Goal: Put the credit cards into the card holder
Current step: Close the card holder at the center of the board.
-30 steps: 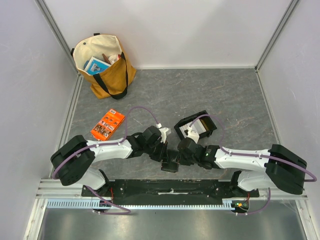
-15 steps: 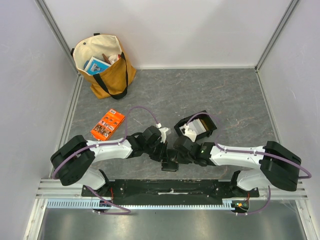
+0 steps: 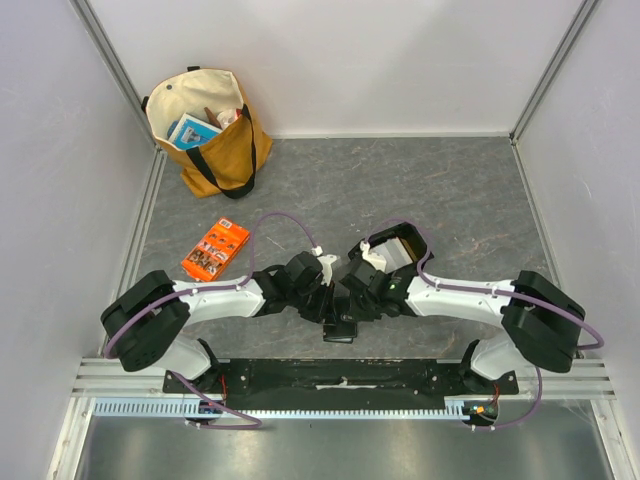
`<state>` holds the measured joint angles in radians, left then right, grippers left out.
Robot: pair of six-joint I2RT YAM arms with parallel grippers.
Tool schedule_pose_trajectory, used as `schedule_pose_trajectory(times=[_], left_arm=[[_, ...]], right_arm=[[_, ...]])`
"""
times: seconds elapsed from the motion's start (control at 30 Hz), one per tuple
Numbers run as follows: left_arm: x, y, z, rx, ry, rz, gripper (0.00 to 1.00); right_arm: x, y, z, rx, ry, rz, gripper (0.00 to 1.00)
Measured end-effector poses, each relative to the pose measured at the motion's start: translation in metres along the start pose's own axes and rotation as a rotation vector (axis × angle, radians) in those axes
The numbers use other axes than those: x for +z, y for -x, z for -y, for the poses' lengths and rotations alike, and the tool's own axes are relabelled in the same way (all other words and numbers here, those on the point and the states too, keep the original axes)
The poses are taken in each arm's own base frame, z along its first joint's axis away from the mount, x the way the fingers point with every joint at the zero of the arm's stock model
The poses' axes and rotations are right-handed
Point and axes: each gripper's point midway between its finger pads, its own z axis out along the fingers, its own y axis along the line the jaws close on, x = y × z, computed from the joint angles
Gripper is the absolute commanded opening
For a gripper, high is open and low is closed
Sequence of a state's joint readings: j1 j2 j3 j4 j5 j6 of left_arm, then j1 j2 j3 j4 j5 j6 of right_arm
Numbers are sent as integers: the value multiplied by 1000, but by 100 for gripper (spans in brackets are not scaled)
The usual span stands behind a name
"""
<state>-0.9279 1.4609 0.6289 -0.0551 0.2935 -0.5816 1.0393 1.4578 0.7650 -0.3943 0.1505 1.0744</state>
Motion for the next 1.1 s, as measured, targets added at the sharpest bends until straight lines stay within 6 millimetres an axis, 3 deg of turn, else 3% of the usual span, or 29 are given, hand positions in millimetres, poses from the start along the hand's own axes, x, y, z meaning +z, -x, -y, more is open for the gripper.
schedule_pose_trajectory(times=[1.1], left_arm=[[-1, 0, -2, -15, -33, 96, 17]], right_arm=[[10, -2, 5, -71, -164, -270, 14]])
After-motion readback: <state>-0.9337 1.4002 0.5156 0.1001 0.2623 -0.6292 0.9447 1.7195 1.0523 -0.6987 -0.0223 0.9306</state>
